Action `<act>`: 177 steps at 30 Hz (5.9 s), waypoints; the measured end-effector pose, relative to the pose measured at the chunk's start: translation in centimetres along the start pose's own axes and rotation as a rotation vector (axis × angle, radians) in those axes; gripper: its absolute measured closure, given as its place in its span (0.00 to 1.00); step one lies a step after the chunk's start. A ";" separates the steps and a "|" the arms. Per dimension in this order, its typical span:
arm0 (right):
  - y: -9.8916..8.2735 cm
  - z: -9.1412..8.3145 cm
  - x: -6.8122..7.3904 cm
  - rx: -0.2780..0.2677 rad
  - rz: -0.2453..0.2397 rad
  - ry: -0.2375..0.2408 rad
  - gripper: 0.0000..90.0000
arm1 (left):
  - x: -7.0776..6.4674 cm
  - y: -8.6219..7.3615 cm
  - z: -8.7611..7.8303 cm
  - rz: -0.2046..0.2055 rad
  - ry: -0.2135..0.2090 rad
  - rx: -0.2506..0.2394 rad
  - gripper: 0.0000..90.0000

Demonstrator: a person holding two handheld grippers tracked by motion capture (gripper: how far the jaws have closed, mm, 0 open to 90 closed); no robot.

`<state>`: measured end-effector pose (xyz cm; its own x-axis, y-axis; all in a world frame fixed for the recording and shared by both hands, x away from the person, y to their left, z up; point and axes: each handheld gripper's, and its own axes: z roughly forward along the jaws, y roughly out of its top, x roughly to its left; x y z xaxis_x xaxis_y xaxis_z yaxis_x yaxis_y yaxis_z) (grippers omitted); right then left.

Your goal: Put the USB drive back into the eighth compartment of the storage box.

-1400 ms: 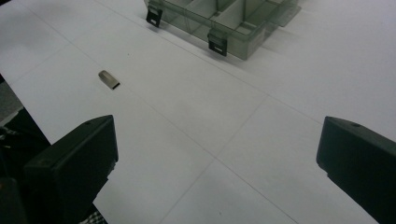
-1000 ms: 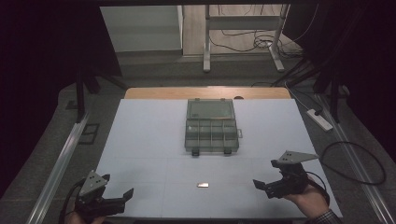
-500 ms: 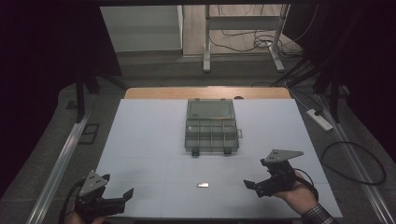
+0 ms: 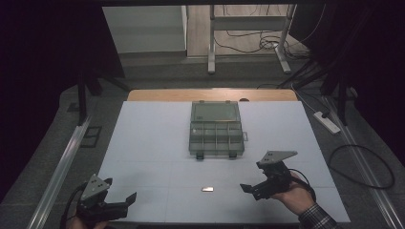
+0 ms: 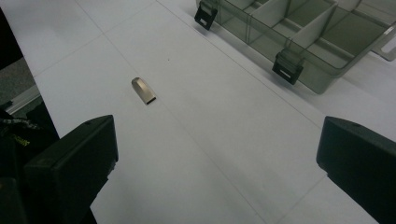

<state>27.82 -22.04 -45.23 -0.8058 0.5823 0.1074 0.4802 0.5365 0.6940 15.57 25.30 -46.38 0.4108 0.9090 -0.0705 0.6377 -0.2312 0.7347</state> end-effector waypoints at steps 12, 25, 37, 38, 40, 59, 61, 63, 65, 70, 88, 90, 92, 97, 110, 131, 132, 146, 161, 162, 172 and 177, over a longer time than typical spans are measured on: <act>0.9 1.8 0.6 0.025 -0.045 0.027 0.00 | 0.0 0.0 0.0 -0.002 -0.001 -0.001 0.06; 2.1 3.7 1.3 0.070 -0.058 0.036 0.00 | 0.0 0.0 0.0 -0.002 -0.003 -0.001 0.06; 3.1 5.6 2.2 0.141 -0.080 0.019 0.00 | 0.1 0.0 0.0 -0.003 -0.005 -0.002 0.06; 3.3 5.9 2.4 0.153 -0.086 0.010 0.00 | 0.1 0.0 0.0 -0.003 -0.005 -0.003 0.06; 3.4 6.1 2.5 0.157 -0.088 0.011 0.00 | 0.1 0.0 0.0 -0.003 -0.006 -0.003 0.06; 4.5 9.6 4.6 0.237 -0.142 0.013 0.00 | 0.1 0.0 -0.1 -0.001 -0.008 -0.004 0.06; 4.6 10.0 4.9 0.252 -0.165 0.021 0.00 | 0.1 0.0 -0.1 -0.001 -0.008 -0.004 0.06; 4.7 10.5 5.2 0.261 -0.176 0.025 0.00 | 0.1 0.0 -0.1 -0.001 -0.007 -0.005 0.06; 4.7 10.9 5.3 0.268 -0.186 0.028 0.00 | 0.1 0.0 -0.1 0.000 -0.007 -0.005 0.06; 4.6 12.0 5.9 0.304 -0.207 0.036 0.00 | 0.1 -0.1 -0.1 0.002 -0.007 -0.005 0.06; 3.9 14.5 6.5 0.391 -0.265 0.019 0.00 | 0.1 -0.1 -0.1 0.004 -0.007 -0.006 0.06; 3.9 14.5 6.5 0.393 -0.271 0.018 0.00 | 0.0 -0.1 -0.1 0.004 -0.007 -0.007 0.06; 3.9 14.5 6.5 0.391 -0.272 0.019 0.00 | 0.0 -0.1 -0.1 0.005 -0.005 -0.007 0.06; 3.9 14.5 6.5 0.390 -0.285 0.023 0.01 | 0.0 -0.1 -0.1 0.006 -0.006 -0.007 0.06; 4.4 13.2 6.9 0.366 -0.370 0.108 0.81 | 0.0 0.0 -0.1 0.009 -0.006 -0.005 0.06; 4.7 12.8 6.9 0.347 -0.359 0.119 0.87 | 0.0 0.0 -0.1 0.011 -0.008 -0.007 0.06; 4.7 12.8 6.9 0.347 -0.359 0.119 0.87 | 0.0 0.0 -0.1 0.012 -0.009 -0.006 0.06; 5.5 11.5 5.7 0.296 -0.311 0.115 0.87 | -0.1 0.0 -0.1 0.015 -0.008 -0.006 0.06; 6.2 10.2 4.0 0.244 -0.260 0.083 0.87 | -0.1 0.0 -0.1 0.015 -0.008 -0.006 0.06; 6.3 10.1 3.9 0.241 -0.257 0.080 0.87 | -0.1 0.0 -0.1 0.015 -0.008 -0.006 0.06; 6.5 9.4 2.8 0.215 -0.227 0.056 0.87 | -0.1 -0.1 -0.1 0.018 -0.007 -0.008 0.06; 6.7 9.0 2.0 0.196 -0.204 0.037 0.87 | -0.1 0.0 -0.1 0.020 -0.006 -0.007 0.06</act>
<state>32.56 -11.85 -46.75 -0.9029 0.4299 0.0080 0.3620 0.7501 0.5535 15.45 25.23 -46.35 0.4279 0.9018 -0.0598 0.6244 -0.2472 0.7410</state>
